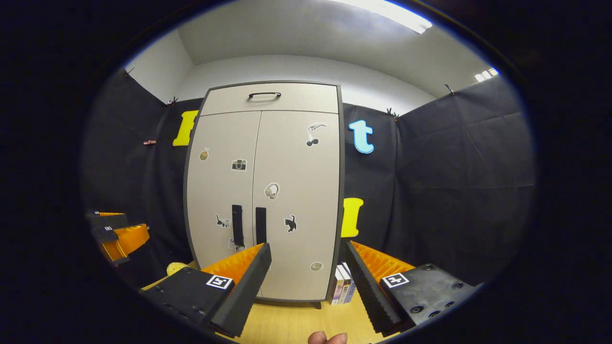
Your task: Open the right door of the double-door shoe cabinet with the right hand, and open the left door with the left hand.
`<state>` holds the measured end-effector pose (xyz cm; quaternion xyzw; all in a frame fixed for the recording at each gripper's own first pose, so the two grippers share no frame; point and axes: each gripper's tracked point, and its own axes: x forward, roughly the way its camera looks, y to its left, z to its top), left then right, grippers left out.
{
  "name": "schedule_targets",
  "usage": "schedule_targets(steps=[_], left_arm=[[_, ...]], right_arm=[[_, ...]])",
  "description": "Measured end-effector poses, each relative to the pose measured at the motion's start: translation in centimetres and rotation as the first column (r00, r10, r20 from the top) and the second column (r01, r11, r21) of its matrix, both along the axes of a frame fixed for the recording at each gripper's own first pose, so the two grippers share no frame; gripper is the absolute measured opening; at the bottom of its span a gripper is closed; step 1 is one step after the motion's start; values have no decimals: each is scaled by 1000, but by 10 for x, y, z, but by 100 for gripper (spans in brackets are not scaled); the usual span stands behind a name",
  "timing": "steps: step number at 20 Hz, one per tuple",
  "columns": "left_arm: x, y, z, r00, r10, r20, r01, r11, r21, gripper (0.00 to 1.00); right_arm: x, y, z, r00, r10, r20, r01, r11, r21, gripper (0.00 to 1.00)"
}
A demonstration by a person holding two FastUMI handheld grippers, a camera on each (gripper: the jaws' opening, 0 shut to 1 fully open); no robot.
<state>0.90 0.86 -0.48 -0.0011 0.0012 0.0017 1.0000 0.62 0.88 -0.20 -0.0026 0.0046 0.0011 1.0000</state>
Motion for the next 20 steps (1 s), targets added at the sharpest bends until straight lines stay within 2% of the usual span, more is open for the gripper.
schedule_targets(steps=[7,10,16,20], left_arm=[[3,7,-1,1000,2,4,-2,1000,10,94],[5,11,-5,1000,1,0,-1,1000,11,94],[9,26,-19,1000,10,-21,-10,1000,-8,94],[16,40,-29,999,26,-24,-25,1000,16,95]], right_arm=[[8,12,0,1000,13,5,-13,1000,1,97],[22,26,2,999,43,11,-44,999,18,97],[86,57,11,996,64,67,-64,998,-10,97],[133,84,-10,995,83,53,-81,996,-46,97]])
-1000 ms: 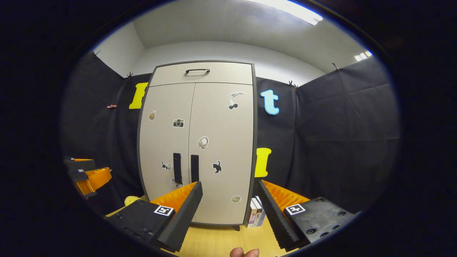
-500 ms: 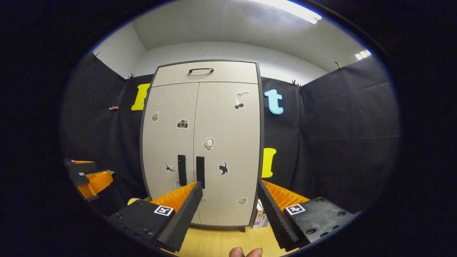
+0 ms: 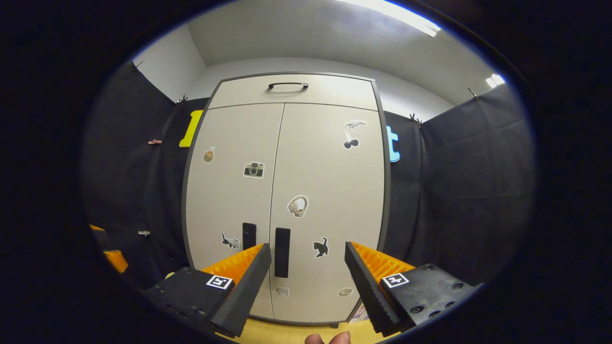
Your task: Open the right door of the double-door shoe cabinet with the right hand, and open the left door with the left hand.
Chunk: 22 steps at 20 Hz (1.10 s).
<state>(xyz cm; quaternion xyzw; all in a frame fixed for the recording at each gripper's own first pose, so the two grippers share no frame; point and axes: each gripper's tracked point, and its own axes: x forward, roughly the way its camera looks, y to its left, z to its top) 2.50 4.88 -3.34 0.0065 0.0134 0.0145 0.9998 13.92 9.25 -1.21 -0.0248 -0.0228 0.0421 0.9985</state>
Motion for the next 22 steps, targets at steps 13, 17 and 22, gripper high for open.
schedule_targets(steps=[13,17,22], left_arm=[[20,24,-32,999,16,-52,-16,1000,-14,95],[25,29,-37,998,28,-63,-29,999,-15,94],[22,31,-33,998,38,-53,-40,999,-23,94]], right_arm=[[123,46,-81,991,8,-136,6,995,97,83],[137,53,-100,983,17,-182,2,995,104,54],[137,49,-100,989,-17,-147,26,998,60,38]])
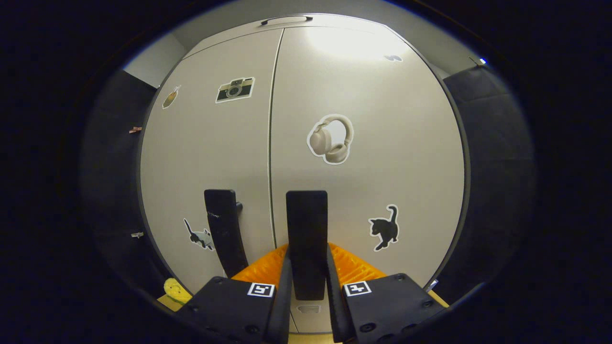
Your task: Open the right door of the double-door shoe cabinet with the right hand, and open the left door with the left hand.
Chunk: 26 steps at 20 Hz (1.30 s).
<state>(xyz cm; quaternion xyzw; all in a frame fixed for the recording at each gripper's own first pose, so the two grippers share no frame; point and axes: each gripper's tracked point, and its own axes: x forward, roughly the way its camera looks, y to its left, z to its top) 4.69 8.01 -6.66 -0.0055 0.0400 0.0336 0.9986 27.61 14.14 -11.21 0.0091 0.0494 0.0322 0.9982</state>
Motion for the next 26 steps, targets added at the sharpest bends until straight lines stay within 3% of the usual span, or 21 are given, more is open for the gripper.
schedule_targets(steps=[2,3,4,7,13,14,15,26], left_arm=[[-6,1,2,1000,7,4,-7,1000,3,94],[-11,2,2,1000,12,6,-12,1000,7,95],[-15,3,4,1000,17,6,-17,1000,12,94],[-26,6,3,999,37,-1,-37,999,22,95],[-41,4,8,998,67,-2,-66,997,26,95],[-43,1,9,998,68,-2,-68,997,25,95],[-47,-3,9,998,68,-3,-68,997,22,95],[-76,-52,13,999,47,-11,-47,999,24,94]], right_arm=[[1,0,0,1000,2,9,-2,1000,-19,38],[-1,1,1,1000,13,2,-13,1000,6,32],[1,1,-2,1000,23,-14,-23,999,34,32],[-4,0,0,999,24,-30,-24,1000,12,21],[-25,-10,7,997,67,-47,-63,995,72,20],[-30,-14,7,996,74,-49,-70,994,78,16],[-35,-19,8,996,78,-48,-74,994,84,20],[-59,-40,17,993,106,-45,-99,986,132,20]])
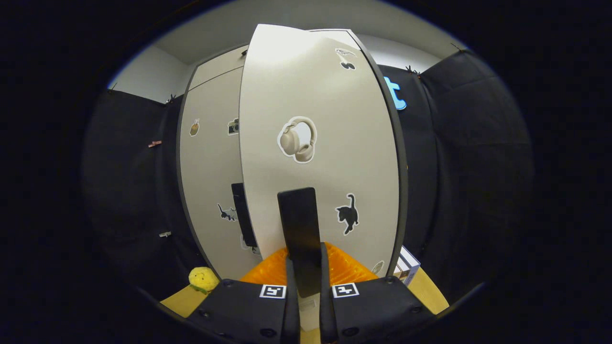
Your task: Open the right door of the double-door shoe cabinet with the right hand, and open the left door with the left hand.
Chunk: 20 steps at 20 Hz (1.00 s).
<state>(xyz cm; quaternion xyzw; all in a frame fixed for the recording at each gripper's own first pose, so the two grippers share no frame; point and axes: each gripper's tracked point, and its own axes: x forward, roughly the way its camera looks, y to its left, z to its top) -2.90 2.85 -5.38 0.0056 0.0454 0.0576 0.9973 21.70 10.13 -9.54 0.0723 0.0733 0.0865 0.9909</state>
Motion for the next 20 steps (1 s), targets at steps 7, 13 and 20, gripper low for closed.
schedule_targets(steps=[7,13,20], left_arm=[[3,-23,5,999,-37,6,37,999,7,94],[12,-51,7,995,-102,9,101,995,13,95],[26,-75,9,989,-149,14,148,989,10,94]], right_arm=[[-7,-13,2,1000,-11,-2,11,1000,-19,20],[-11,-16,0,1000,10,-25,-11,999,-33,19],[-11,-25,-1,1000,-15,-22,14,999,-37,19]])
